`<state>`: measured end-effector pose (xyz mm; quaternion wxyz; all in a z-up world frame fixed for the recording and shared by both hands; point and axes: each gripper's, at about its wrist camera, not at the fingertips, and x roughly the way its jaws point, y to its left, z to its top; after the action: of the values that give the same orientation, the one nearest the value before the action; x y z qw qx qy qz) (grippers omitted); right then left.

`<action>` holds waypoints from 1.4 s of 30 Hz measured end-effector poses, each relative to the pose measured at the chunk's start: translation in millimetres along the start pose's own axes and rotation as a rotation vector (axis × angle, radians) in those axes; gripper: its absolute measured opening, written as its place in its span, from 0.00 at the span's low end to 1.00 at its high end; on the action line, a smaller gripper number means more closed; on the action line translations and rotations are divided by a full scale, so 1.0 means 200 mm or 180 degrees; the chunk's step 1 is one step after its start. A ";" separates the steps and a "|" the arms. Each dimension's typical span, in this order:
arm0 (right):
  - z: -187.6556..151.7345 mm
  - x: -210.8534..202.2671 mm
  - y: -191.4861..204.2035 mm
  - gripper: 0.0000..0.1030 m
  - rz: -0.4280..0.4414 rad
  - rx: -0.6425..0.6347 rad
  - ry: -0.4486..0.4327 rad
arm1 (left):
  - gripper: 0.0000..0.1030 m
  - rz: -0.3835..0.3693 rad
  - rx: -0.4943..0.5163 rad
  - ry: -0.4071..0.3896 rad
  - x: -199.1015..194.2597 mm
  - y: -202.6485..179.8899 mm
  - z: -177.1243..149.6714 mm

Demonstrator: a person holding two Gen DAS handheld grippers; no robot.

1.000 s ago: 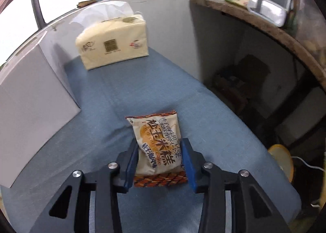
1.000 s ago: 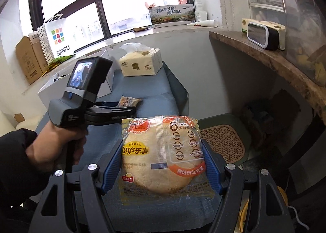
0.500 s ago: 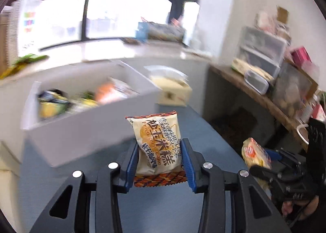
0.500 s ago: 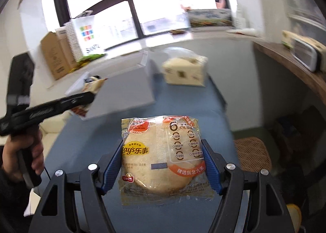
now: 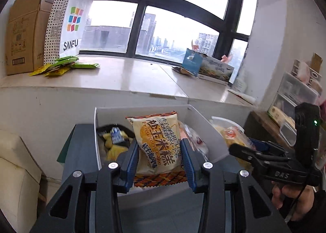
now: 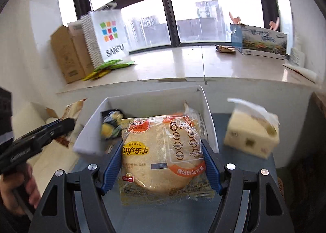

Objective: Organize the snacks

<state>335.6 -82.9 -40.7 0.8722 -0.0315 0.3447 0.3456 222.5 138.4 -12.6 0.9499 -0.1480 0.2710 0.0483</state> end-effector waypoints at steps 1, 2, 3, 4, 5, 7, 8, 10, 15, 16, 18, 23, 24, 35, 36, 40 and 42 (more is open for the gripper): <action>0.05 0.06 0.01 0.74 -0.0022 -0.0012 0.0044 | 0.43 0.0030 0.0023 0.0027 0.05 0.00 0.02; 0.08 0.11 0.01 0.74 -0.0044 -0.0018 0.0083 | 0.43 0.0066 0.0047 0.0051 0.09 0.01 0.04; 0.11 0.15 0.00 0.74 -0.0071 -0.0023 0.0113 | 0.43 0.0093 0.0086 0.0066 0.13 0.02 0.06; 0.15 0.19 0.00 0.74 -0.0070 -0.0016 0.0142 | 0.43 0.0123 0.0143 0.0085 0.17 0.02 0.07; 0.17 0.22 0.00 0.74 -0.0059 -0.0005 0.0166 | 0.44 0.0167 0.0182 0.0083 0.19 0.01 0.07; 0.20 0.25 0.00 0.75 -0.0051 -0.0040 0.0190 | 0.44 0.0215 0.0218 0.0063 0.23 0.01 0.09; 0.21 0.27 0.00 0.82 -0.0046 -0.0049 0.0216 | 0.44 0.0231 0.0236 0.0056 0.24 0.00 0.09; 0.24 0.32 0.00 1.00 0.0018 -0.0029 0.0309 | 0.80 0.0363 0.0252 0.0126 0.28 0.01 0.09; 0.21 0.33 -0.01 1.00 -0.0102 -0.0060 0.0298 | 1.00 0.0369 -0.0007 0.0197 0.28 0.09 0.06; 0.20 0.32 -0.02 1.00 -0.0105 -0.0050 0.0280 | 1.00 0.0386 0.0013 0.0198 0.26 0.08 0.05; 0.17 0.30 -0.02 1.00 -0.0129 -0.0054 0.0270 | 1.00 0.0345 0.0090 0.0122 0.21 0.06 0.04; 0.11 0.19 0.03 1.00 -0.0188 -0.0216 0.0163 | 1.00 0.0283 0.0241 -0.0126 -0.01 -0.04 -0.03; 0.08 0.16 0.06 1.00 -0.0171 -0.0287 0.0132 | 1.00 0.0289 0.0280 -0.0134 -0.05 -0.07 -0.05; -0.29 -0.33 0.24 1.00 0.0061 -0.0364 0.0042 | 1.00 0.0297 0.0354 -0.0106 -0.50 -0.24 -0.44; -0.33 -0.38 0.25 1.00 0.0057 -0.0363 0.0034 | 1.00 0.0392 0.0380 -0.0095 -0.54 -0.26 -0.48; -0.49 -0.56 0.29 1.00 0.0006 -0.0329 -0.0067 | 1.00 0.0351 0.0388 0.0057 -0.63 -0.32 -0.63; -0.57 -0.62 0.31 1.00 -0.0145 -0.0336 -0.0064 | 1.00 0.0329 0.0356 0.0088 -0.68 -0.35 -0.69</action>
<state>165.6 -142.3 -38.8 0.8804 -0.0818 0.3164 0.3437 50.1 27.5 -34.6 0.9491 -0.0811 0.2936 0.0800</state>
